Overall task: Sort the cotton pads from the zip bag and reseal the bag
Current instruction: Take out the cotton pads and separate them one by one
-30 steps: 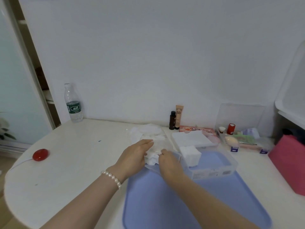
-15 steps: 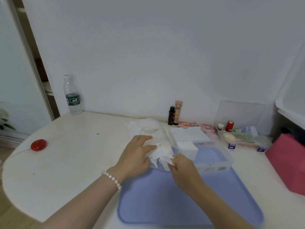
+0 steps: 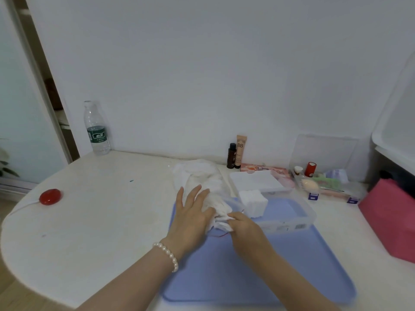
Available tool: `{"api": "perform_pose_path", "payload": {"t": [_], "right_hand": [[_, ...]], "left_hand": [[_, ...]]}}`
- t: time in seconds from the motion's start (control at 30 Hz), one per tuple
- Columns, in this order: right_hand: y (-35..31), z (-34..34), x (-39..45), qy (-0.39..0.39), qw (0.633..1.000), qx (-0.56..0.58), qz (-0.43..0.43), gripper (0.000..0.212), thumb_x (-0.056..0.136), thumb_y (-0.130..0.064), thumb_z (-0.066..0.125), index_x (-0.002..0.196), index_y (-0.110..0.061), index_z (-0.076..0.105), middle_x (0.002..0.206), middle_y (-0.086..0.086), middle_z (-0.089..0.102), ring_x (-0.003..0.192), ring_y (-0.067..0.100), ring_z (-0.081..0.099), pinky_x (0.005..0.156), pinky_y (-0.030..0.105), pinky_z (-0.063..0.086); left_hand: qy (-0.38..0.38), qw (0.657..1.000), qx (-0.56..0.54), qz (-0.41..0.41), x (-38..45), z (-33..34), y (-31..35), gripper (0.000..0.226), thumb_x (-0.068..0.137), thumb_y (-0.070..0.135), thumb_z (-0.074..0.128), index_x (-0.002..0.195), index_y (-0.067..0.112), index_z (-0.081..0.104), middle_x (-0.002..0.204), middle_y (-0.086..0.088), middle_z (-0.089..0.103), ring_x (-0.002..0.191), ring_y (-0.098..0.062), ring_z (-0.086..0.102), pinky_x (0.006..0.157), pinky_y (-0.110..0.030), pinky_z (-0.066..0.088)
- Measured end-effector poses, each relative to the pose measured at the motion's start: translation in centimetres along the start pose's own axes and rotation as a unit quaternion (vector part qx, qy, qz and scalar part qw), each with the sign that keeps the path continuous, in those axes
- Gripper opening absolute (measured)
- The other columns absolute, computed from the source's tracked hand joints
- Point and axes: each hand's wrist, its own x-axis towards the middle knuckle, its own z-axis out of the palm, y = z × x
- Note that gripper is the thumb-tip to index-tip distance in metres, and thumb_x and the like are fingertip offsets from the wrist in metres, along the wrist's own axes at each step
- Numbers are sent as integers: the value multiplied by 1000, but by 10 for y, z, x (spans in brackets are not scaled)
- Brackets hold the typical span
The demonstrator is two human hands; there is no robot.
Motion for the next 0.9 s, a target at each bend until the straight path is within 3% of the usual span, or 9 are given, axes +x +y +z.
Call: {"api": "perform_pose_path", "payload": {"t": [0.07, 0.17, 0.33, 0.4, 0.47, 0.57, 0.67, 0.77, 0.9], "right_hand": [[-2, -3, -3, 5, 1000, 22, -8, 33, 86, -4, 49, 115, -8, 65, 112, 6, 65, 97, 25, 60, 78, 23, 43], [-2, -5, -7, 28, 999, 38, -16, 34, 82, 0, 49, 107, -8, 69, 105, 5, 67, 89, 23, 63, 72, 18, 41], [-5, -19, -15, 86, 993, 86, -12, 26, 83, -4, 50, 95, -9, 72, 97, -2, 67, 88, 7, 55, 74, 3, 38], [-4, -24, -18, 72, 989, 128, 27, 21, 88, -8, 52, 87, -7, 72, 93, 0, 69, 83, 10, 58, 69, 7, 39], [-2, -30, -19, 34, 977, 194, 85, 23, 92, -8, 54, 72, -7, 66, 89, 4, 69, 80, 15, 61, 67, 19, 42], [1, -38, -21, 18, 952, 271, 142, 35, 90, -4, 55, 59, -19, 56, 75, -10, 63, 66, -2, 56, 61, 14, 39], [2, -44, -22, 5, 920, 344, 185, 34, 89, -3, 56, 57, -16, 58, 66, -10, 60, 61, 0, 54, 60, 10, 40], [6, -46, -25, -16, 878, 424, 221, 26, 88, -6, 58, 68, -13, 73, 75, -8, 72, 75, 0, 65, 70, 14, 49], [12, -49, -25, -14, 800, 540, 261, 26, 87, -2, 55, 72, -7, 75, 91, 8, 74, 89, 17, 69, 72, 22, 55]], "left_hand": [[21, 1000, -18, -6, -3, 3, 5, 31, 43, 23, 78, 71, 28, 66, 125, -12, 59, 127, -33, 34, 107, -54, 6], [5, 999, 16, -41, -7, 8, 6, 13, 48, 34, 70, 58, 27, 66, 130, -12, 57, 130, -36, 37, 108, -59, 1], [-11, 995, 49, -88, -9, 17, -3, 15, 41, 27, 74, 52, 29, 64, 130, -18, 56, 129, -41, 43, 107, -60, 2], [16, 995, 13, -98, -10, 14, -2, 11, 44, 31, 68, 55, 31, 63, 129, -14, 57, 131, -39, 39, 108, -57, 0], [73, 989, -57, -115, -11, 10, -1, 9, 54, 33, 55, 56, 31, 64, 125, -8, 59, 129, -32, 33, 109, -49, -2], [137, 971, -147, -131, -13, 2, -6, 22, 59, 31, 42, 60, 29, 64, 113, -5, 62, 122, -27, 35, 107, -44, 9], [156, 965, -184, -102, -18, -2, -11, 21, 58, 28, 45, 69, 26, 63, 108, -5, 60, 118, -25, 38, 104, -42, 16], [155, 963, -211, -58, -21, -5, -9, 27, 63, 34, 52, 89, 32, 59, 114, -6, 58, 119, -26, 38, 101, -43, 20], [121, 965, -227, -49, -17, -9, -1, 40, 62, 35, 52, 100, 30, 62, 120, -6, 57, 119, -25, 36, 102, -35, 18]]}}
